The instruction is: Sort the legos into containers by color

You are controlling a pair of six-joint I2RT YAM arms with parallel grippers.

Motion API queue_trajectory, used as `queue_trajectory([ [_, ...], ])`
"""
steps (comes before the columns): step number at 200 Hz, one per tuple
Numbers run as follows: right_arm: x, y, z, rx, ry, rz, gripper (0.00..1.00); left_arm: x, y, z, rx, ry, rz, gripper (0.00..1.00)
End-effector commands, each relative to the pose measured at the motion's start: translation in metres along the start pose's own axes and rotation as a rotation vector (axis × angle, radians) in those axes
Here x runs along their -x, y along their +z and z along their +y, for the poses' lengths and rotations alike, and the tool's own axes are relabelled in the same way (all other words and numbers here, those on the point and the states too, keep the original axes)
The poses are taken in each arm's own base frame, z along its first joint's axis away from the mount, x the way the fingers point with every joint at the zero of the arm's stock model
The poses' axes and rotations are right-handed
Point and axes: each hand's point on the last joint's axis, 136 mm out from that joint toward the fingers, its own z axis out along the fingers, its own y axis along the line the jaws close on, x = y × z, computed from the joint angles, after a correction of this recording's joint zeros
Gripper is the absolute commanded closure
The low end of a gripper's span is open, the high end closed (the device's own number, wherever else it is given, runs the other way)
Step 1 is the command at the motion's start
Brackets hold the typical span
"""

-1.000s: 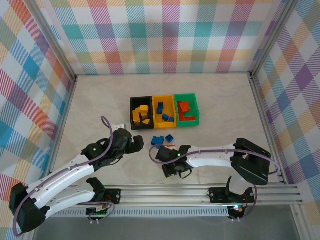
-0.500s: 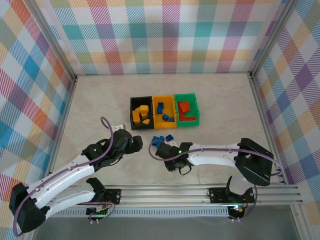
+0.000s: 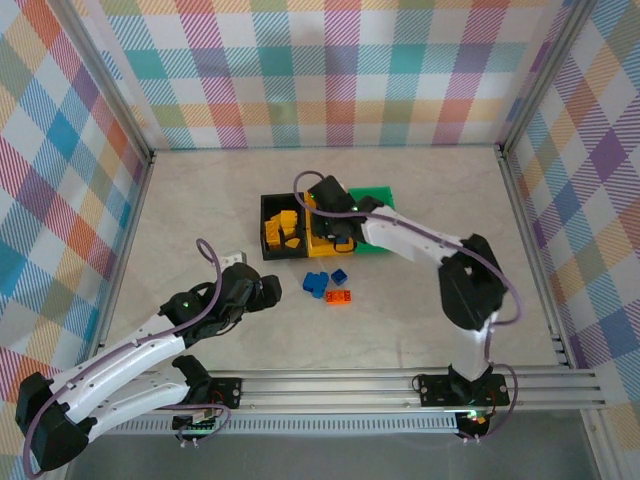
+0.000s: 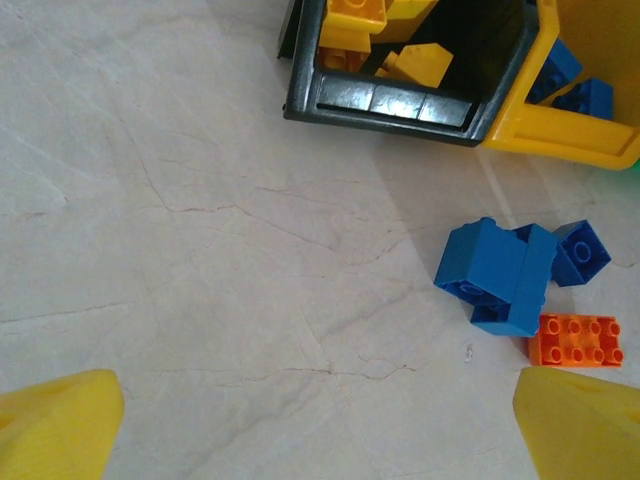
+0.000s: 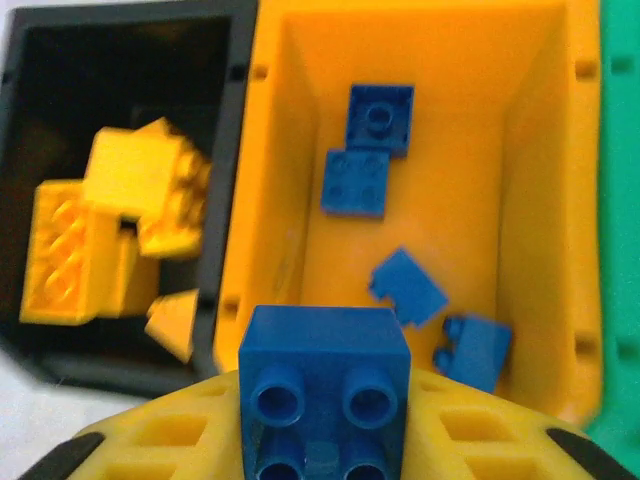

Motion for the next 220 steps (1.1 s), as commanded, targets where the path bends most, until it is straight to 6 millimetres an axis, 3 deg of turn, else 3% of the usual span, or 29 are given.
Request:
queue_trajectory([
  [1,0.011,0.014,-0.006,-0.059,0.011,0.019,0.62,-0.012,0.001,0.008,0.016,0.005,0.038,0.00],
  [27,0.025,0.025,-0.011,-0.092,0.064,0.011,0.56,-0.014,0.002,0.007,0.008,0.010,0.047,0.00],
  [46,0.033,0.025,-0.008,-0.084,0.083,0.002,0.42,-0.014,0.002,0.004,0.001,0.014,0.054,0.00],
  [65,0.040,0.015,-0.004,-0.058,0.095,-0.015,0.21,-0.014,0.003,-0.001,-0.013,0.029,0.063,0.00],
  [94,0.038,-0.016,-0.002,0.009,0.117,-0.046,0.15,-0.013,0.004,-0.024,-0.098,0.083,0.091,0.00],
  [123,0.011,-0.041,-0.016,0.045,0.146,-0.045,0.14,-0.018,0.015,-0.057,-0.169,0.166,0.151,0.09],
  [164,-0.035,-0.066,-0.048,0.031,0.163,-0.023,0.14,-0.028,0.037,-0.099,-0.123,0.366,0.171,0.21],
  [220,-0.079,-0.082,-0.072,0.023,0.182,0.023,0.13,-0.019,0.084,-0.108,0.021,0.465,0.157,0.23],
])
